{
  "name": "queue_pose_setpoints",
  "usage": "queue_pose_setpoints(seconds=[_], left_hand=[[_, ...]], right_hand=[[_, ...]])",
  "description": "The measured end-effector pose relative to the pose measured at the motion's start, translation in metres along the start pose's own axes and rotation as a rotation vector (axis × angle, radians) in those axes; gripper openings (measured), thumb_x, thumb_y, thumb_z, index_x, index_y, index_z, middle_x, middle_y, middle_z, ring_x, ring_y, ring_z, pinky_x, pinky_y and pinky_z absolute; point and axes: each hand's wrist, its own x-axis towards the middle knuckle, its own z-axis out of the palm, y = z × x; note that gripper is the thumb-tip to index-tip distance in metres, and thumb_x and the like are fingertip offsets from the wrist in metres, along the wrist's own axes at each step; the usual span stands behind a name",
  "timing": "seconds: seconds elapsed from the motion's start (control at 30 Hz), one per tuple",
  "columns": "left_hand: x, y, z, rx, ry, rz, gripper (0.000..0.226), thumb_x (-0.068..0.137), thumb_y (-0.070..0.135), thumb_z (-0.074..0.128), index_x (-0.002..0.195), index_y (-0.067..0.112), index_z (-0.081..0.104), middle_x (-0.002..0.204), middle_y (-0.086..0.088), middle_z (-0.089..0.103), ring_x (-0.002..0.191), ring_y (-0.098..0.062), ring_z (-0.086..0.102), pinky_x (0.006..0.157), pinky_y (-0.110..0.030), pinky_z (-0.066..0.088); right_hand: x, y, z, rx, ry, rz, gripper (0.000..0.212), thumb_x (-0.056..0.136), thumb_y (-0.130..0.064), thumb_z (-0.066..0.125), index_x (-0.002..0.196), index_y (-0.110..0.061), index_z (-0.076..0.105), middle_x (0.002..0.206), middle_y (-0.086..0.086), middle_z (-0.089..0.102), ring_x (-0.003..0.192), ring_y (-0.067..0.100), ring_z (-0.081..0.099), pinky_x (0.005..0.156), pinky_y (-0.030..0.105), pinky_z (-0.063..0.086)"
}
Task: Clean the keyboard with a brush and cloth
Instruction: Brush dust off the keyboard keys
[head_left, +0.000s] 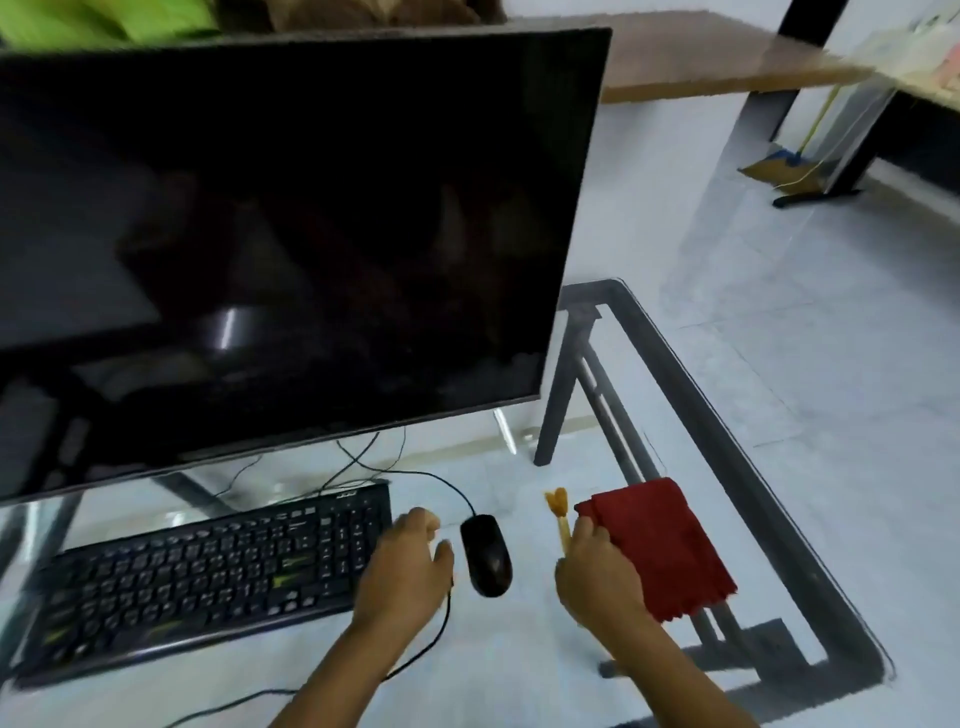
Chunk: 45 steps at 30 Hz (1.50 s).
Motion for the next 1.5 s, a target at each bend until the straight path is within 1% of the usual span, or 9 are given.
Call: queue_pose_setpoints(seconds=[0.17, 0.27, 0.5, 0.77, 0.87, 1.03, 1.23, 1.4, 1.5], left_hand=[[-0.009, -0.025, -0.022, 0.022, 0.104, 0.021, 0.025, 0.094, 0.025, 0.053, 0.118, 0.018, 0.056, 0.117, 0.004, 0.055, 0.113, -0.016, 0.050, 0.084, -0.028, 0.047], [-0.010, -0.041, -0.038, 0.030, 0.158, 0.030, 0.021, 0.092, 0.022, 0.055, 0.113, 0.018, 0.057, 0.110, 0.001, 0.056, 0.108, -0.019, 0.051, 0.079, -0.031, 0.048], [-0.017, -0.108, -0.103, 0.042, 0.217, 0.009, 0.037, 0.092, 0.026, 0.058, 0.127, 0.015, 0.053, 0.125, -0.005, 0.053, 0.119, -0.023, 0.048, 0.095, -0.036, 0.046], [-0.052, -0.257, -0.194, 0.073, 0.231, -0.078, 0.056, 0.086, 0.022, 0.067, 0.136, 0.007, 0.046, 0.138, -0.012, 0.046, 0.129, -0.029, 0.042, 0.110, -0.038, 0.034], [-0.058, -0.308, -0.220, 0.057, 0.220, -0.062, 0.068, 0.086, 0.032, 0.068, 0.143, 0.009, 0.039, 0.150, -0.008, 0.037, 0.141, -0.025, 0.030, 0.116, -0.037, 0.026], [-0.049, -0.356, -0.225, -0.075, 0.108, 0.022, 0.114, 0.068, 0.079, 0.056, 0.154, 0.022, 0.008, 0.159, 0.014, 0.005, 0.145, -0.002, 0.004, 0.118, -0.030, 0.011], [-0.017, -0.364, -0.217, 0.040, -0.077, 0.175, 0.139, 0.053, 0.087, 0.060, 0.152, 0.022, -0.013, 0.156, 0.016, -0.020, 0.144, -0.002, -0.019, 0.119, -0.038, -0.006], [-0.004, -0.371, -0.217, 0.049, -0.074, 0.191, 0.140, 0.053, 0.081, 0.068, 0.152, 0.023, -0.012, 0.157, 0.016, -0.016, 0.144, -0.002, -0.018, 0.118, -0.034, -0.007], [-0.010, -0.374, -0.214, 0.037, -0.052, 0.204, 0.138, 0.053, 0.078, 0.070, 0.153, 0.021, -0.007, 0.154, 0.018, -0.013, 0.144, -0.001, -0.013, 0.118, -0.032, -0.004]], right_hand=[[0.000, -0.013, -0.011, 0.034, -0.048, -0.011, 0.025, 0.093, -0.017, 0.041, 0.117, -0.007, 0.042, 0.109, 0.011, 0.057, 0.094, 0.028, 0.060, 0.072, 0.034, 0.048], [0.001, -0.042, -0.028, 0.175, -0.021, -0.189, 0.008, 0.092, -0.015, 0.049, 0.098, -0.012, 0.045, 0.092, 0.007, 0.053, 0.075, 0.027, 0.057, 0.064, 0.040, 0.049], [-0.009, -0.160, -0.055, 0.323, -0.012, -0.508, 0.013, 0.091, -0.019, 0.057, 0.103, -0.017, 0.060, 0.093, 0.003, 0.058, 0.075, 0.019, 0.056, 0.062, 0.030, 0.044], [-0.044, -0.277, -0.029, 0.580, -0.065, -0.379, 0.012, 0.082, -0.010, 0.065, 0.085, -0.022, 0.065, 0.088, -0.011, 0.064, 0.073, 0.006, 0.060, 0.056, 0.006, 0.042], [-0.061, -0.315, -0.008, 0.688, -0.084, -0.335, 0.014, 0.083, -0.014, 0.070, 0.090, -0.023, 0.063, 0.086, -0.009, 0.068, 0.077, 0.014, 0.065, 0.058, 0.014, 0.047], [-0.076, -0.366, 0.038, 0.940, -0.004, -0.273, 0.013, 0.086, -0.024, 0.071, 0.092, -0.022, 0.060, 0.082, 0.000, 0.072, 0.077, 0.016, 0.070, 0.068, 0.031, 0.056], [-0.094, -0.407, 0.088, 0.764, -0.148, -0.386, 0.008, 0.099, -0.019, 0.049, 0.097, -0.015, 0.043, 0.091, 0.008, 0.072, 0.065, 0.011, 0.069, 0.061, 0.030, 0.060], [-0.085, -0.401, 0.081, 0.789, 0.117, -0.379, 0.012, 0.094, -0.006, 0.056, 0.096, -0.018, 0.054, 0.085, 0.002, 0.071, 0.076, 0.015, 0.071, 0.071, 0.031, 0.058], [-0.101, -0.404, 0.082, 0.726, -0.325, -0.392, 0.009, 0.091, -0.006, 0.061, 0.093, -0.014, 0.059, 0.078, 0.002, 0.071, 0.068, 0.019, 0.071, 0.066, 0.032, 0.060]])
